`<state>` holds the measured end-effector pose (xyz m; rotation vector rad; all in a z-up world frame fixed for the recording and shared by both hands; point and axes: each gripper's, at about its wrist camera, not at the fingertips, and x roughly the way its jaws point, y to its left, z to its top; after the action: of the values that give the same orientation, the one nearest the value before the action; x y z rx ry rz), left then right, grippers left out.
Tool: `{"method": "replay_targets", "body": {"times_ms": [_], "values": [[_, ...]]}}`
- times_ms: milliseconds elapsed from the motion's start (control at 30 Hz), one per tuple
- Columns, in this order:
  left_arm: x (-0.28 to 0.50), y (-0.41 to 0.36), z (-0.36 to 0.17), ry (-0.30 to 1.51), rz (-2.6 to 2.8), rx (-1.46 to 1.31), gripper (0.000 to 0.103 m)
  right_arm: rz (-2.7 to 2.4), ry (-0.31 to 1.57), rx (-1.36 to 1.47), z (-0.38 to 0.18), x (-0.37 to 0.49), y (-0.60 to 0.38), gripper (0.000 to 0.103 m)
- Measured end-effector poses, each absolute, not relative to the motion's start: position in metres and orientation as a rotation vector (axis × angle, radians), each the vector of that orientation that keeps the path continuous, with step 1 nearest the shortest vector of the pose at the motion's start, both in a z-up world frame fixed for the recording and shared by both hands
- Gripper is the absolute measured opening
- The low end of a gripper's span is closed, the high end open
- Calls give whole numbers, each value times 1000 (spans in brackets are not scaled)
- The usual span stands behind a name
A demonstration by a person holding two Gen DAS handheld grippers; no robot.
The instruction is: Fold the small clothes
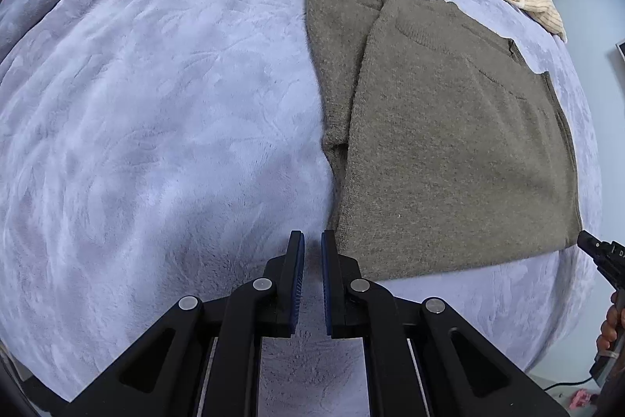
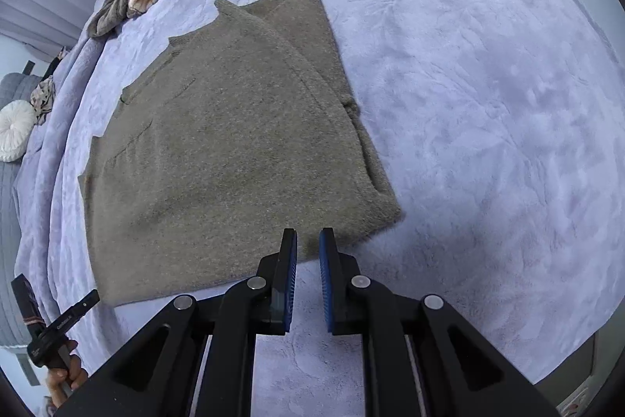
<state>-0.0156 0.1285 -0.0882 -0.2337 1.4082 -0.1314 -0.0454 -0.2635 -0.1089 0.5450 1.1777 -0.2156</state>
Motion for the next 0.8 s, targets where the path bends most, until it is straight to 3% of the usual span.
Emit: {"method": "replay_targets", "body": {"times_ms": [267, 333, 367, 400, 800], "values": [[-13, 127, -99, 1450, -101, -257, 9, -169, 1184, 474, -106, -26, -243, 13], [-11, 125, -99, 1451, -87, -247, 41, -160, 1184, 473, -106, -21, -240, 13], [-10, 125, -98, 1446, -60, -234, 84, -154, 1187, 474, -107, -18, -237, 13], [-10, 126, -95, 1422, -25, -222, 98, -148, 1189, 475, -108, -16, -235, 14], [-3, 129, -95, 1413, 5, -232, 98, -108, 1187, 431, -104, -3, -216, 14]]}}
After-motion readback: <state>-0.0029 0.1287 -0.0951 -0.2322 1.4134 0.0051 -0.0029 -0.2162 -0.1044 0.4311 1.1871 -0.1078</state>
